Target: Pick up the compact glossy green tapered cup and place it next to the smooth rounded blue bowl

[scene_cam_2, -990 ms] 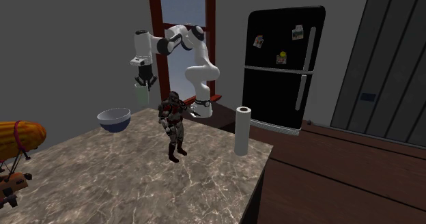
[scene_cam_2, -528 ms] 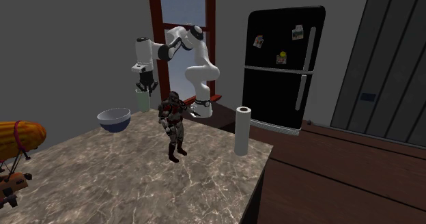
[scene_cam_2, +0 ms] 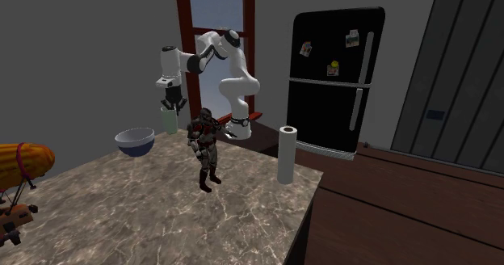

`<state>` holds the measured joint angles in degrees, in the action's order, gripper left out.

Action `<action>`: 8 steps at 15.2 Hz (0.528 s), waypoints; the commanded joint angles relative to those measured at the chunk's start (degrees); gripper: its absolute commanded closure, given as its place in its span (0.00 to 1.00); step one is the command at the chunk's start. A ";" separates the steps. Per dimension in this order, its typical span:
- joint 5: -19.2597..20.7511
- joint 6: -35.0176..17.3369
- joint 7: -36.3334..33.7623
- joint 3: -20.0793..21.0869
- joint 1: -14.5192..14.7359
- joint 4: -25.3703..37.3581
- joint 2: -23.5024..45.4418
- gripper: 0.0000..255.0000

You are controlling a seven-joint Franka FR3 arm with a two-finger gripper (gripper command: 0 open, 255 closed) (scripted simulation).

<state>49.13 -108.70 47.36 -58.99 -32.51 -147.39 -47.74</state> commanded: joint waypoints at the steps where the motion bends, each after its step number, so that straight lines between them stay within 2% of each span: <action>1: 0.01 -0.01 0.00 0.00 0.01 0.01 0.00 1.00; 2: 0.01 -0.02 0.00 -0.01 0.01 0.01 0.00 0.00; 7: 0.01 -0.02 0.00 -0.01 0.01 0.01 0.01 0.00; 8: -1.17 1.87 0.28 1.72 -0.21 1.00 -0.61 0.00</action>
<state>48.62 -107.91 47.56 -58.33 -32.51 -146.80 -47.93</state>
